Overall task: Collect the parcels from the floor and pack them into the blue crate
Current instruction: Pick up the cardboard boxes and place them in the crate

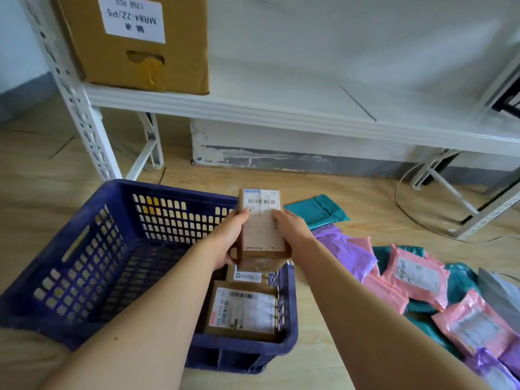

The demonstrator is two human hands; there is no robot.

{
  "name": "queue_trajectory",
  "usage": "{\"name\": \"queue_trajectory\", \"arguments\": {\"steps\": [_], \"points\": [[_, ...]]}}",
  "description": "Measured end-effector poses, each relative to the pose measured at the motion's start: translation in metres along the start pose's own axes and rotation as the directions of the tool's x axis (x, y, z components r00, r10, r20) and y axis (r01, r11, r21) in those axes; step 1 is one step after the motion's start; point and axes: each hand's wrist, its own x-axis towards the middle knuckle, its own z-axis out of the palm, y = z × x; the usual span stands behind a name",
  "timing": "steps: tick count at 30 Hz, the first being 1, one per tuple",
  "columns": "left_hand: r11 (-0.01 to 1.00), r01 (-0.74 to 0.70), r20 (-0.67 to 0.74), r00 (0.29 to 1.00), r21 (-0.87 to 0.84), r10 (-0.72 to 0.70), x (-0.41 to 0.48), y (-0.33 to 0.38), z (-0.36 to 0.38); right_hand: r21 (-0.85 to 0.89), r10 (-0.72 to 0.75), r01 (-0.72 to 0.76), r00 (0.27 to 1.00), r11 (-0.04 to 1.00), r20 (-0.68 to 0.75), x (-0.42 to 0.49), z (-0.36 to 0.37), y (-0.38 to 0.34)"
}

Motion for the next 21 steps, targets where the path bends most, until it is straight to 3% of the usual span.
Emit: {"name": "queue_trajectory", "arguments": {"steps": [2,7,12,17,21], "points": [[1.000,-0.018,-0.032,0.999,-0.020,0.018,0.016,-0.004,-0.002,-0.117,-0.017,0.017,1.000,0.993,-0.003,0.014,0.006,0.005],[0.990,-0.048,-0.063,0.996,0.130,0.056,0.057,-0.028,-0.001,-0.448,-0.013,0.011,1.000,0.894,-0.001,0.046,0.020,0.021],[0.965,-0.029,-0.038,0.998,0.262,0.040,0.082,-0.042,0.000,-0.556,0.042,-0.064,0.998,0.829,-0.054,0.062,0.029,0.042],[0.970,0.034,0.002,0.999,0.241,-0.036,0.095,-0.058,0.001,-0.654,0.051,-0.052,0.998,0.755,-0.019,0.066,0.040,0.052],[0.970,0.034,-0.038,0.999,0.242,-0.025,0.096,-0.059,0.005,-0.804,0.000,-0.004,1.000,0.595,-0.005,0.067,0.046,0.058]]}}
